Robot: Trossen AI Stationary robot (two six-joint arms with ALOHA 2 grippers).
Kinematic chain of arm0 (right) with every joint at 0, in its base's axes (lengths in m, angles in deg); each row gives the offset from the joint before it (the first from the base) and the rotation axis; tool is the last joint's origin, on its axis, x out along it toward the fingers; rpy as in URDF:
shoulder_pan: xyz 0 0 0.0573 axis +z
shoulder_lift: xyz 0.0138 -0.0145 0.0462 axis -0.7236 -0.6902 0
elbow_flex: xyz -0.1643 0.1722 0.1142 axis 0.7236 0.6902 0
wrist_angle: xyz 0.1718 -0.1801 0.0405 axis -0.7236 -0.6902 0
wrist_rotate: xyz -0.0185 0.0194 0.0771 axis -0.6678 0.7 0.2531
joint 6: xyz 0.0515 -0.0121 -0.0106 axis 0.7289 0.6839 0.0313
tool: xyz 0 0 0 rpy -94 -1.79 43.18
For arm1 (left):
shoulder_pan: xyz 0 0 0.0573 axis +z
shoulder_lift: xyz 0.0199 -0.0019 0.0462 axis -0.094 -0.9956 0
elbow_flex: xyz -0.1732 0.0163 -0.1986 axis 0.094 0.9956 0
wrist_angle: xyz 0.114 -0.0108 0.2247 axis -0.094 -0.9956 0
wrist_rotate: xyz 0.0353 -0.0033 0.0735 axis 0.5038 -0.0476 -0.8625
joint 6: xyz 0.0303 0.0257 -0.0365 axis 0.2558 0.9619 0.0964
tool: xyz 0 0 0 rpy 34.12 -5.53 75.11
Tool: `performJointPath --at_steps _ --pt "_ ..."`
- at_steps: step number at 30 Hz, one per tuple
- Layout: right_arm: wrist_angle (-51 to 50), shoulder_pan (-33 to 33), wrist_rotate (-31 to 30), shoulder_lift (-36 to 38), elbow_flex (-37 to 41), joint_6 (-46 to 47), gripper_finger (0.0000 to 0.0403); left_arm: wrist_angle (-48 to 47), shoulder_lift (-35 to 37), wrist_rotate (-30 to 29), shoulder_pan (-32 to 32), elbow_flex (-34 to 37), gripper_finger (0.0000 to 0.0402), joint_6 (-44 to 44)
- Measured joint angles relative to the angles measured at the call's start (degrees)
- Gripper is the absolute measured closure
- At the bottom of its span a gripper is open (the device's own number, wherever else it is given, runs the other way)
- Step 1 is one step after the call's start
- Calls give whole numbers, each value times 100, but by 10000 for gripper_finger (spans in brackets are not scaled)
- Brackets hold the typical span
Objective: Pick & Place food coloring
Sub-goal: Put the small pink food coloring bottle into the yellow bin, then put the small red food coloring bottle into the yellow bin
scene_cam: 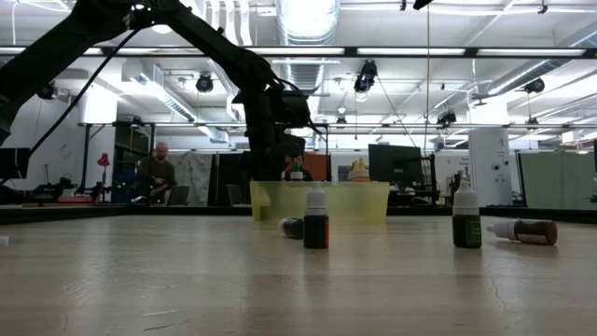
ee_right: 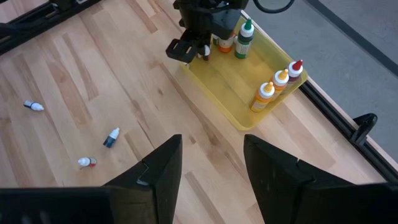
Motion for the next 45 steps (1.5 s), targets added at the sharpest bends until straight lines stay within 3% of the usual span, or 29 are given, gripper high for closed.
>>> performJointPath --at_steps 19,30,39,45 --pt "-2 -1 0 1 1 0 239 -49 -14 68 48 4 341 17" --pt "-2 0 0 -1 1 0 239 -110 -22 65 52 -3 279 31" --pt "-2 1 0 -1 1 -151 239 -232 -24 14 55 -380 278 98" --pt "-2 0 0 0 1 -193 239 -844 -24 -63 55 -876 278 182"
